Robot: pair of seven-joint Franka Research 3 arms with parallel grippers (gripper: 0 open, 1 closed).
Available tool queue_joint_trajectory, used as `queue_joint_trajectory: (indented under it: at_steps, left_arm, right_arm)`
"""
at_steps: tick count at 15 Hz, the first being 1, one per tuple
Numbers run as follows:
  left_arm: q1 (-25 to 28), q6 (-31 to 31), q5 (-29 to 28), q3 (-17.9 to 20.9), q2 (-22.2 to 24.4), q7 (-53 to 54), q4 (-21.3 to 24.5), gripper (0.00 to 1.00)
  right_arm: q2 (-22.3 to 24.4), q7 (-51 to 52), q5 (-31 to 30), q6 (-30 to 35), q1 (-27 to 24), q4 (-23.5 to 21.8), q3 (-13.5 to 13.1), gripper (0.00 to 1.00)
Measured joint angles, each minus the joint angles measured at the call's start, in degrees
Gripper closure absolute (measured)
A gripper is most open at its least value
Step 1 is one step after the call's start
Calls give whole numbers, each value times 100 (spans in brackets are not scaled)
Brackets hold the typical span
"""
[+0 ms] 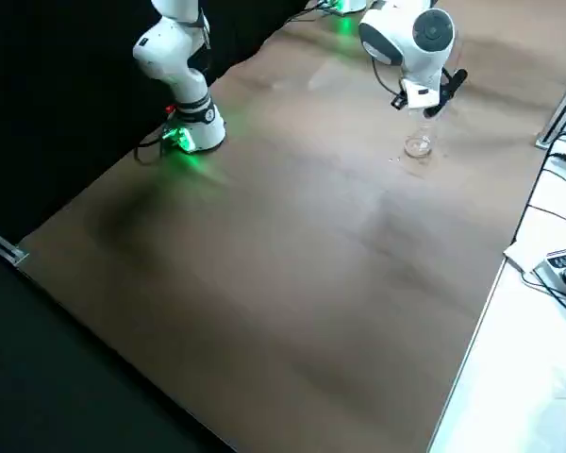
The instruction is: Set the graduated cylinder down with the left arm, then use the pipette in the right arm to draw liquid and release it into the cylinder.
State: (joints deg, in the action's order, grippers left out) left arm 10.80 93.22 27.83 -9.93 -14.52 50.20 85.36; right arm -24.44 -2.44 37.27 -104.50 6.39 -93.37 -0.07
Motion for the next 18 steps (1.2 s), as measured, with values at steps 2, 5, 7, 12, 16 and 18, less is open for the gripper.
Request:
queue_joint_trajectory:
  at_steps: [2, 5, 7, 12, 16, 18]
  left_arm:
    - [-20, -101, -587, -15, 201, -1067, 12, 0]
    - [-106, -196, -1573, -147, 418, -2673, 34, 0]
    - [-137, -346, -2249, -370, 492, -3612, 36, 0]
    - [-183, -691, -3692, -1032, 646, -5026, 41, 0]
    - [-178, -895, -3730, -1242, 785, -5131, 42, 0]
    - [-168, -911, -3734, -1245, 860, -5066, 42, 0]
  right_arm:
    - [7, -27, -3, 178, -63, 84, -4, 72]
    - [29, -38, -3, 344, -100, 140, -4, 72]
    - [61, -46, -3, 390, -107, 150, -4, 72]
    - [197, -58, -3, 681, -181, 160, -8, 72]
    - [287, -59, -3, 694, -215, 164, -8, 72]
    - [339, -63, -3, 696, -225, 165, -8, 72]
